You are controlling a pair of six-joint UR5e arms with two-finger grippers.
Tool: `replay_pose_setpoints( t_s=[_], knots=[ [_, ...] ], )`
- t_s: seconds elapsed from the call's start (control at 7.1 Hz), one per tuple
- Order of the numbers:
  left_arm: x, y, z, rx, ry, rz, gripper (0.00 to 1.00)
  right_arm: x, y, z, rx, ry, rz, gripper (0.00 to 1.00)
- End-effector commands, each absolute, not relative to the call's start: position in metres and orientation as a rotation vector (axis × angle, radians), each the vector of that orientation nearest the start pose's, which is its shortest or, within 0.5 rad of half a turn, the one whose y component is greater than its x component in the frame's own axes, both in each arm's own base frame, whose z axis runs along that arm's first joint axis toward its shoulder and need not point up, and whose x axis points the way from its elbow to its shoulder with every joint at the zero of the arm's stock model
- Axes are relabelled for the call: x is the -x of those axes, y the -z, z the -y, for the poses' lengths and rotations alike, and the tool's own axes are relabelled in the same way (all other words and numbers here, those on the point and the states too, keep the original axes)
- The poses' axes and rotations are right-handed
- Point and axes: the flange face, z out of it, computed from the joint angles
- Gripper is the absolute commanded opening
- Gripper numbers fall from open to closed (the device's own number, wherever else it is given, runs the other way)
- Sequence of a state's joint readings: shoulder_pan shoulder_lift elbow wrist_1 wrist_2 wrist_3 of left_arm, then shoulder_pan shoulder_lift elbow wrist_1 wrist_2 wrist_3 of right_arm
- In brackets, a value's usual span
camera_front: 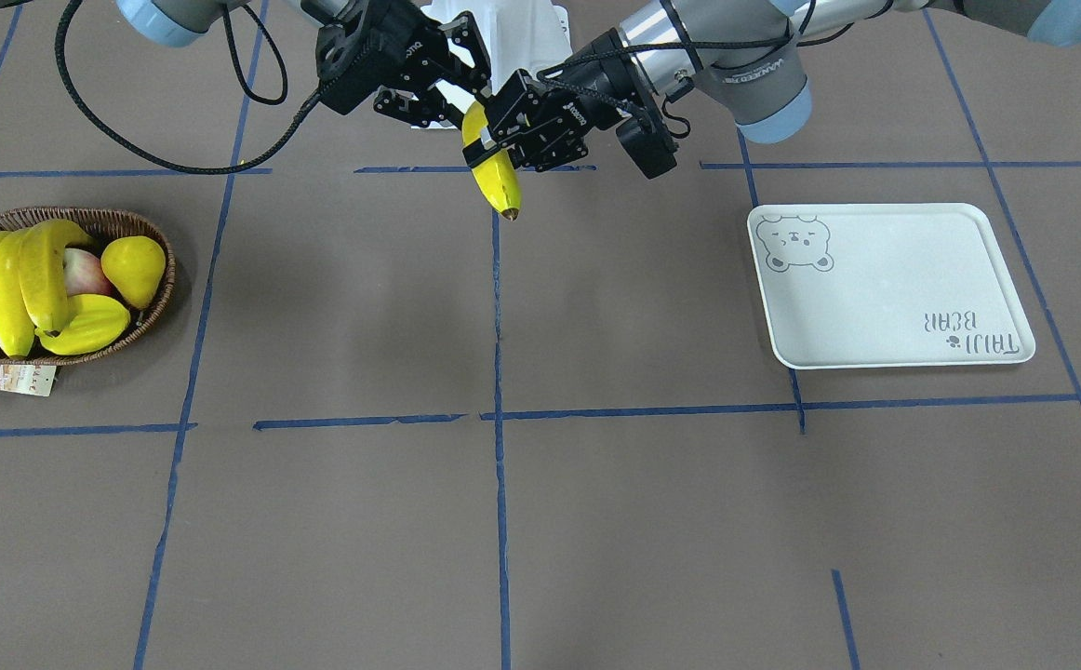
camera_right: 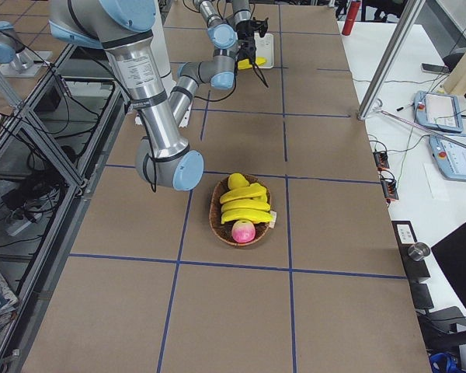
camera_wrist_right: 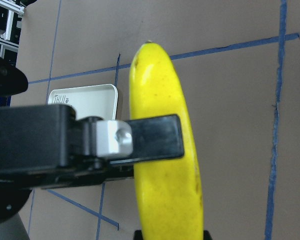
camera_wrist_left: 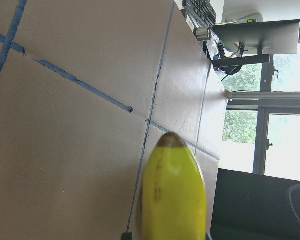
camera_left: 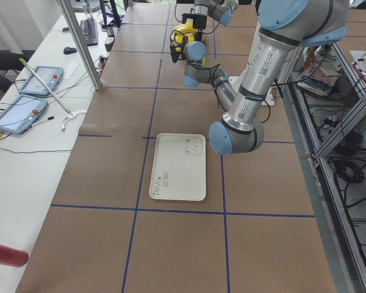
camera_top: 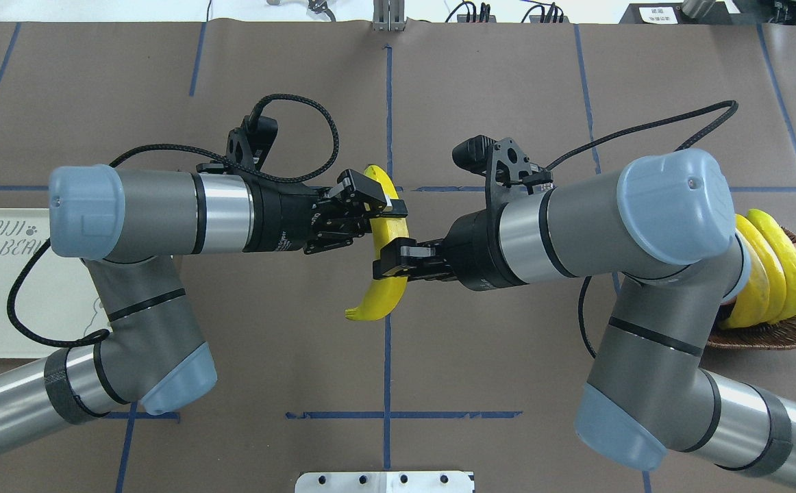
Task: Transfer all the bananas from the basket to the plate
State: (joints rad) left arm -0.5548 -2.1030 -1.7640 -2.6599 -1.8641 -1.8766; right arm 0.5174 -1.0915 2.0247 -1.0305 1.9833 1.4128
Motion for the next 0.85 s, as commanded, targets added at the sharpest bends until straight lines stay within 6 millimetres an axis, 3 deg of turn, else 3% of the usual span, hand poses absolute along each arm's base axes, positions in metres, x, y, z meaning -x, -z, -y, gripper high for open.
replay_pose_setpoints(
  t_s=[0.0,0.42,0.56,0.7],
  knots=[
    [-0.434,-0.150,0.394,-0.020,0.348,-1.816,0.00,0.415,-0.134,0.342,-0.163,0.012,1.473,0.99],
    [-0.428,-0.154,0.403,-0.031,0.369,-1.797,0.00,0.411,-0.131,0.341,-0.167,0.017,1.481,1.00],
    [-0.419,-0.161,0.421,-0.037,0.412,-1.733,0.00,0.405,-0.130,0.341,-0.173,0.015,1.486,1.00],
    [-0.402,-0.184,0.439,-0.019,0.453,-1.631,0.00,0.400,-0.132,0.344,-0.178,0.007,1.483,1.00]
  ],
)
